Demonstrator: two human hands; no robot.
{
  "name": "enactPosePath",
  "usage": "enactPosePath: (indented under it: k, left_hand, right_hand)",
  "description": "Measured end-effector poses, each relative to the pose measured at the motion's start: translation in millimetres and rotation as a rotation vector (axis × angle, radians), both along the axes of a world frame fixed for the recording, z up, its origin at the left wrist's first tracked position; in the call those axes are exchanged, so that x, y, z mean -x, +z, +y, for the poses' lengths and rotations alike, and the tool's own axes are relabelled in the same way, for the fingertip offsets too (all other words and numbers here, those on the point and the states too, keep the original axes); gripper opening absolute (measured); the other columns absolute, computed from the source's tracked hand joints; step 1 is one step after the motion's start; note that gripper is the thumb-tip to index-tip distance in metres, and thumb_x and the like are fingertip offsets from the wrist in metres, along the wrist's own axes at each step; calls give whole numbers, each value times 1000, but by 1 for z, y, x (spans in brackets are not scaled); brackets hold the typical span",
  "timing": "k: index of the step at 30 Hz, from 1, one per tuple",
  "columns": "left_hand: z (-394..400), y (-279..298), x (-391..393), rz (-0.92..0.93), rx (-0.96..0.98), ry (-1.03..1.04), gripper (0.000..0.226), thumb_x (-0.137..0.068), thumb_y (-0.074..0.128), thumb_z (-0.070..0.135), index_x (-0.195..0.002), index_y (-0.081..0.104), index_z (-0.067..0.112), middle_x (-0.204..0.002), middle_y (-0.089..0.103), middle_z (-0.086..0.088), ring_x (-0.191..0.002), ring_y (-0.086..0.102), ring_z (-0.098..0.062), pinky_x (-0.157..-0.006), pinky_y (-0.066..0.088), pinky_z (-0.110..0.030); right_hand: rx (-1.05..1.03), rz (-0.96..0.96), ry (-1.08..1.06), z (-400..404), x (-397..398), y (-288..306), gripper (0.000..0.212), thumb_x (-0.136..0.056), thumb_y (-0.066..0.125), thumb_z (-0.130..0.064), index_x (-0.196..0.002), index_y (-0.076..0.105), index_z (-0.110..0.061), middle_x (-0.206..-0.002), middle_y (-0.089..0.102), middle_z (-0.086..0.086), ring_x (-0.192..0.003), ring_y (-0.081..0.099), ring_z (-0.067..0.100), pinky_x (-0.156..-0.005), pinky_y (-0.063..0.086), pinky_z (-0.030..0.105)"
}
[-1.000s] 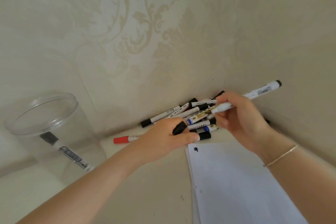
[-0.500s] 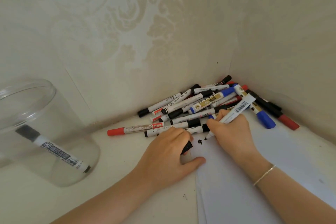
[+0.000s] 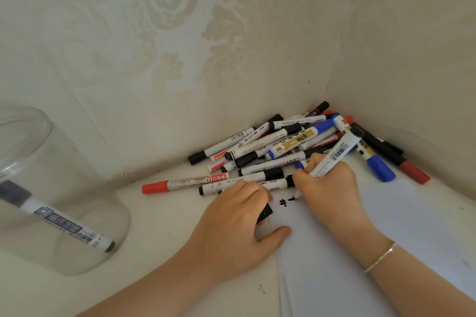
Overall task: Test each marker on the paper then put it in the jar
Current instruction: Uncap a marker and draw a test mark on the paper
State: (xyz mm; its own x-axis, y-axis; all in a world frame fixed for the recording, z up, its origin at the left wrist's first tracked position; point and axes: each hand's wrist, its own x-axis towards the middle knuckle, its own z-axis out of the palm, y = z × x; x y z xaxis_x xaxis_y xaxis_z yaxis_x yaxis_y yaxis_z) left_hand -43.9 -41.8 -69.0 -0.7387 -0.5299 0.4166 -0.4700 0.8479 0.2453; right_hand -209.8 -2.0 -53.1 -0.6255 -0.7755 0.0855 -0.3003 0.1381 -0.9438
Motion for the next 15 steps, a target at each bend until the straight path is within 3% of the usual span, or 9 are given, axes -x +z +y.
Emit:
enactPosePath:
  k: [2,4,10,13,15]
  left_hand:
    - [1,0,0,-5,-6,7,43,-81,52,60,-97,62,21,-97,59,13,-90,52,-5,-74,41,-18]
    - [1,0,0,-5,-9,11,43,-81,52,60,-97,62,22,-97,58,14,-90,52,-5,-74,41,-16]
    - [0,1,0,-10,-7,8,42,-81,52,60,-98,61,22,-97,58,14,-90,50,-3,-74,41,-15]
    - [0,1,0,-9,-7,6,42,-81,52,60,-97,61,22,-97,58,14,-90,50,-4,-74,41,-16]
    - [0,1,0,-10,-9,5,42,-81,53,60,-97,61,22,-97,58,14,-90,50,-4,-74,39,-15]
  right_hand:
    - [-14,-24,8,-1,3,-1,25,-79,62,-1,-63,43,3,-59,40,10,-57,38,19,-53,39,29]
    - [-26,-45,26,-1,2,-2,25,-77,63,-1,-66,44,10,-61,41,13,-59,39,23,-55,39,33]
    - [-15,-5,16,0,0,0,28,-82,60,-1,-63,40,-3,-60,38,7,-56,35,14,-45,34,15]
    - [-22,-17,11,0,2,0,23,-81,62,-3,-70,46,8,-60,47,14,-55,44,20,-53,45,29]
    - [-35,-14,17,0,0,0,22,-80,63,-4,-73,48,11,-60,51,17,-52,48,21,-52,46,31]
